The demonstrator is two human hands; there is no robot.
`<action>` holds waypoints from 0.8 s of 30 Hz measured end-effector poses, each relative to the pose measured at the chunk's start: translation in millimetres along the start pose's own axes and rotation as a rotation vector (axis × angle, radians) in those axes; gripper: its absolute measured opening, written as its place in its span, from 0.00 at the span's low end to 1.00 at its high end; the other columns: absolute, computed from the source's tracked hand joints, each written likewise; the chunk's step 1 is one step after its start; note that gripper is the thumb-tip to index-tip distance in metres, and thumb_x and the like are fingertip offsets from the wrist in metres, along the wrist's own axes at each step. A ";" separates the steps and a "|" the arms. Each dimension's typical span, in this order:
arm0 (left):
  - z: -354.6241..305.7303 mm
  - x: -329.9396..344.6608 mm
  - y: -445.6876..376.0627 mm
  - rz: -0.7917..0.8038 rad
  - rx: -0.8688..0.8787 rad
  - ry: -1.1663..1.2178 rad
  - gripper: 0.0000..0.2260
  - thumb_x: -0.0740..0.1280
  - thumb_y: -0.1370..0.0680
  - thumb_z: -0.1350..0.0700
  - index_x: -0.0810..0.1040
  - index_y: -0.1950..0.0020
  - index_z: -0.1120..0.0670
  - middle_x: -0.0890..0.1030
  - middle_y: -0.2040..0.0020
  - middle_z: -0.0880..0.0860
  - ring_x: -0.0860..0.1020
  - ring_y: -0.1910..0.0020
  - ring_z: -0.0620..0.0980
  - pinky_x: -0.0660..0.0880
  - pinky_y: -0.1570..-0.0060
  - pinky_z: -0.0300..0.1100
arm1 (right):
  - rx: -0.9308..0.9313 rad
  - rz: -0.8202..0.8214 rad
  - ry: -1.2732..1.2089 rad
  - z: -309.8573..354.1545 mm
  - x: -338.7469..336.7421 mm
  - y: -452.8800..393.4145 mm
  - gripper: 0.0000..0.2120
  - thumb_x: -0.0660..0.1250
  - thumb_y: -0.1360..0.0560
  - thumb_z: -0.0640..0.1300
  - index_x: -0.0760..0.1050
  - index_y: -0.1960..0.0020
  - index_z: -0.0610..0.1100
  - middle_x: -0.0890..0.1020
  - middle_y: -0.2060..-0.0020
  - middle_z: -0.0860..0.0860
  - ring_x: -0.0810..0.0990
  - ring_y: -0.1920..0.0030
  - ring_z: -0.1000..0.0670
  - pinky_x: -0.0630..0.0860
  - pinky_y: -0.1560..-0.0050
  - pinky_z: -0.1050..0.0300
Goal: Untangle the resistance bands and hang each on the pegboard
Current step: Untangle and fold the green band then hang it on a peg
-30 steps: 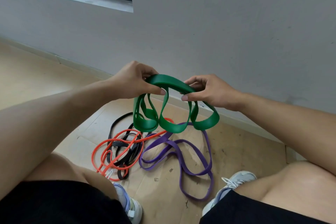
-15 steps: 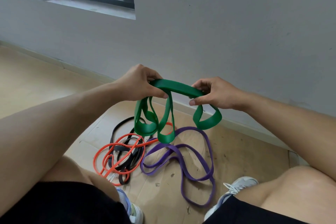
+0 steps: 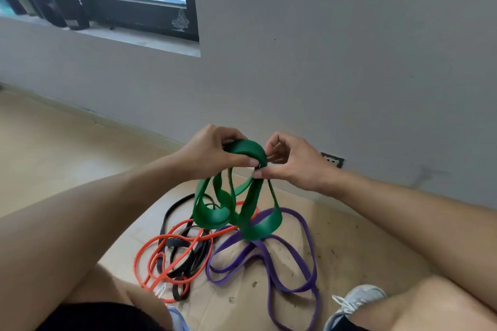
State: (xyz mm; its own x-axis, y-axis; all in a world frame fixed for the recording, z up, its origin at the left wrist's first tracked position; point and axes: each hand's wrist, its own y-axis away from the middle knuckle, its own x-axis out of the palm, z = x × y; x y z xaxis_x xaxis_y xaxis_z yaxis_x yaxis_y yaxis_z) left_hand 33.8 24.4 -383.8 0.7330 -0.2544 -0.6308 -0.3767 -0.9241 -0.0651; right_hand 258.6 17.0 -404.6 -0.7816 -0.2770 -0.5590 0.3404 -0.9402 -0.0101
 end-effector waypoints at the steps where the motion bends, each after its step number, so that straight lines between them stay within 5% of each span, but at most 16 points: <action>1: 0.6 -1.3 0.5 -0.010 0.001 0.020 0.14 0.80 0.29 0.50 0.84 0.47 0.51 0.87 0.56 0.48 0.85 0.55 0.45 0.81 0.46 0.46 | 0.005 -0.015 -0.036 1.1 -0.1 -0.4 0.21 0.83 0.33 0.50 0.76 0.48 0.49 0.87 0.51 0.50 0.85 0.48 0.52 0.81 0.38 0.47; 6: -1.1 -3.9 0.5 -0.031 0.019 0.075 0.12 0.77 0.27 0.49 0.83 0.46 0.49 0.87 0.56 0.48 0.84 0.58 0.45 0.79 0.55 0.39 | 0.003 -0.080 -0.112 10.2 -2.8 -1.8 0.19 0.83 0.33 0.47 0.76 0.49 0.48 0.82 0.60 0.50 0.81 0.58 0.46 0.81 0.48 0.41; 10: -4.7 -0.8 2.9 -0.023 0.028 0.049 0.13 0.74 0.24 0.48 0.76 0.43 0.48 0.85 0.58 0.53 0.75 0.68 0.42 0.70 0.67 0.32 | -0.012 -0.098 -0.103 23.5 -13.6 2.0 0.17 0.81 0.30 0.43 0.77 0.47 0.46 0.85 0.57 0.50 0.85 0.57 0.50 0.83 0.53 0.56; 13: -9.9 -0.7 6.2 -0.038 0.034 0.042 0.12 0.75 0.25 0.47 0.75 0.46 0.48 0.85 0.57 0.52 0.76 0.66 0.45 0.73 0.64 0.37 | -0.023 -0.030 -0.071 31.2 -25.2 7.6 0.16 0.80 0.28 0.42 0.77 0.45 0.46 0.87 0.55 0.50 0.87 0.55 0.54 0.81 0.53 0.61; 18: -34.3 -8.0 13.9 -0.001 0.074 -0.055 0.13 0.75 0.25 0.47 0.77 0.45 0.49 0.83 0.55 0.49 0.81 0.57 0.51 0.77 0.55 0.43 | -0.038 0.052 0.040 38.7 -34.4 16.5 0.18 0.81 0.30 0.40 0.75 0.46 0.48 0.85 0.50 0.50 0.86 0.50 0.50 0.84 0.47 0.54; 24: -67.9 -7.9 5.2 -0.087 0.083 0.000 0.16 0.76 0.25 0.49 0.76 0.43 0.53 0.85 0.55 0.50 0.84 0.57 0.46 0.80 0.50 0.45 | -0.071 -0.083 -0.093 43.6 -53.2 25.6 0.17 0.81 0.30 0.41 0.76 0.47 0.46 0.86 0.52 0.46 0.87 0.52 0.48 0.84 0.44 0.47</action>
State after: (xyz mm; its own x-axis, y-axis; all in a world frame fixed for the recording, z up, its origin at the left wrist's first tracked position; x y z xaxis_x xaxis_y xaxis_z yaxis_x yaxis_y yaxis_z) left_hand 64.5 2.3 -326.6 0.7648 -0.1746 -0.6202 -0.3577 -0.9156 -0.1834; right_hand 286.0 -1.0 -339.1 -0.8525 -0.2195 -0.4745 0.3063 -0.9452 -0.1131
